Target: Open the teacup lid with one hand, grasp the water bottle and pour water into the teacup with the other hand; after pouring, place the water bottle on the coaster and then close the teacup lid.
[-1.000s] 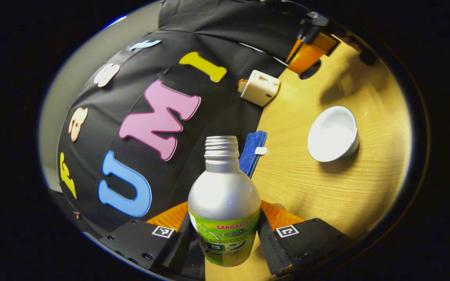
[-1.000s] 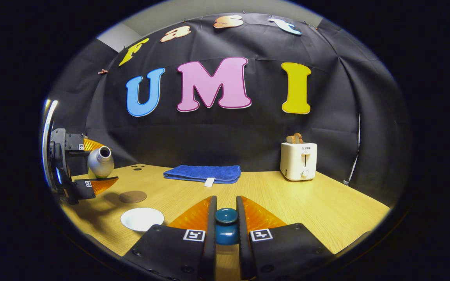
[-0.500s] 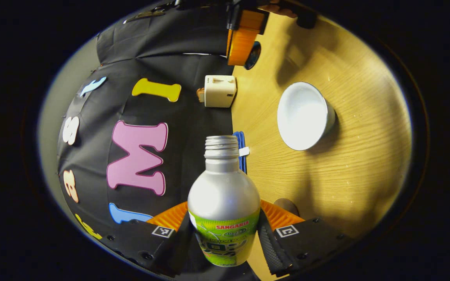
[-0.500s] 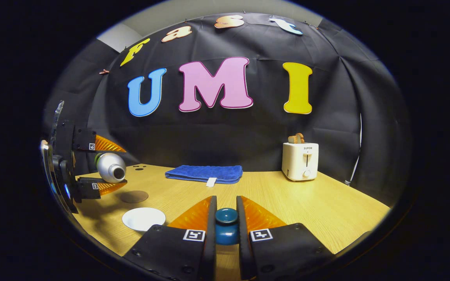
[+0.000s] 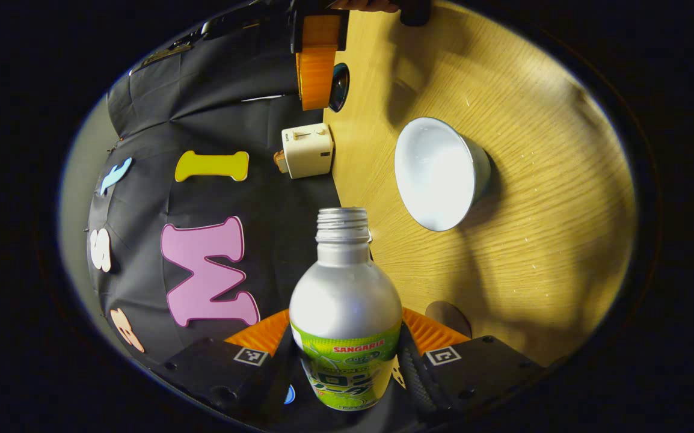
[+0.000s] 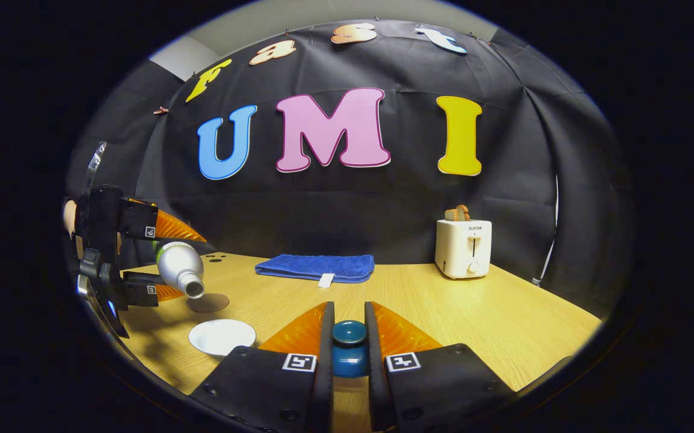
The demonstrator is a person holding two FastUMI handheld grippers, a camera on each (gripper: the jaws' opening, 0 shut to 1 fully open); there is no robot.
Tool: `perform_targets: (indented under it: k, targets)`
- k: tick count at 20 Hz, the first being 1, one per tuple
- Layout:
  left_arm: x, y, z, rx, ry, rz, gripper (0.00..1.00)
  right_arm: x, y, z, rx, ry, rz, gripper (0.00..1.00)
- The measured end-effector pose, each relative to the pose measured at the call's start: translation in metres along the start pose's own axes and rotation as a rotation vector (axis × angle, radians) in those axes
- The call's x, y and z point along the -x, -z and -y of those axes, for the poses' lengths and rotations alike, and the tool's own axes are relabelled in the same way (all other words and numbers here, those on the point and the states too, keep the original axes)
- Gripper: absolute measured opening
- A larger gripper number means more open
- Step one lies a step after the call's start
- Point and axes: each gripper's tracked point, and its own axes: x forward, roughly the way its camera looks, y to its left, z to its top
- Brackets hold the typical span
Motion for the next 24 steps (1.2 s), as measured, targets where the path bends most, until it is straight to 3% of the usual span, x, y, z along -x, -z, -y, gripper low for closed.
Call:
perform_targets:
  k: [24]
  targets:
    - [-0.0023, 0.0022, -0.0039, -0.232, 0.032, -0.015, 0.80, -0.0003, -0.0001, -0.0005, 0.000, -0.005, 0.000, 0.27]
